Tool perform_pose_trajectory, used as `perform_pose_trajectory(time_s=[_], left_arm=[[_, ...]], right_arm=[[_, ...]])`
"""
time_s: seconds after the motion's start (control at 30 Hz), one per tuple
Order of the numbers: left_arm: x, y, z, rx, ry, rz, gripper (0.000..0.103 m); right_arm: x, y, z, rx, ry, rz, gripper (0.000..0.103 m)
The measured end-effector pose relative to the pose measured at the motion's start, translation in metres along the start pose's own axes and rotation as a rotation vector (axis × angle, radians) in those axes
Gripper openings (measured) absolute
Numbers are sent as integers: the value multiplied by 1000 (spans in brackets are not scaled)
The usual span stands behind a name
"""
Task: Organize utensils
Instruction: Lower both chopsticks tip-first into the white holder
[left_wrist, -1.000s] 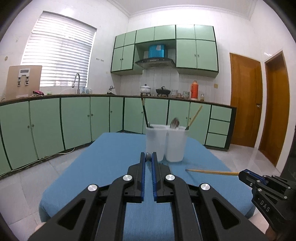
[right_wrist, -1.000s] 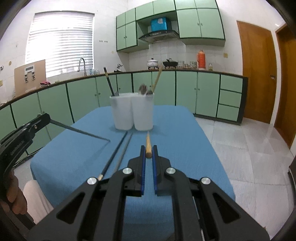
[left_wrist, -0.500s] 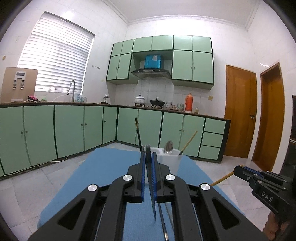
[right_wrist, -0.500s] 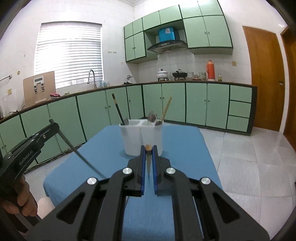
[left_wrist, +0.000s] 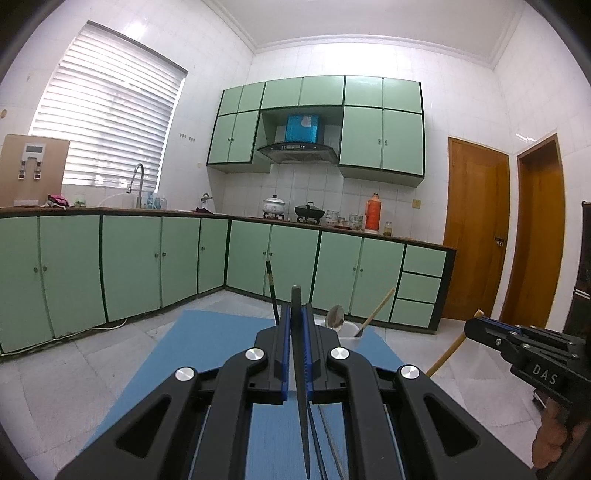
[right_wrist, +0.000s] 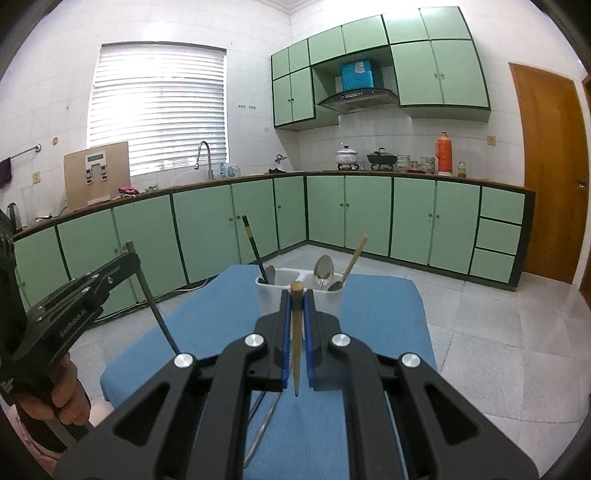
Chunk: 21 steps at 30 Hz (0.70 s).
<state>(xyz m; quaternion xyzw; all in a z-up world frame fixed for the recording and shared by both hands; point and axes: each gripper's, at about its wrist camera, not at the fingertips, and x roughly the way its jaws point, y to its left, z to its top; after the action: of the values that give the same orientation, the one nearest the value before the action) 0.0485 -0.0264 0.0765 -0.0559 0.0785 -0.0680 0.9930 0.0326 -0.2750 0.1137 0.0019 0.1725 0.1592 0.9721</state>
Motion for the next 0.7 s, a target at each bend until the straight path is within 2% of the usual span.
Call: perform_pose_trajectory(time_s=[0.27, 0.7], left_arm=[[11, -1, 26, 0, -58, 6, 6], [46, -12, 98, 19, -190, -8, 6]], right_arm=[[2, -1, 33, -8, -39, 14, 6], [19, -16, 111, -37, -134, 23, 6]])
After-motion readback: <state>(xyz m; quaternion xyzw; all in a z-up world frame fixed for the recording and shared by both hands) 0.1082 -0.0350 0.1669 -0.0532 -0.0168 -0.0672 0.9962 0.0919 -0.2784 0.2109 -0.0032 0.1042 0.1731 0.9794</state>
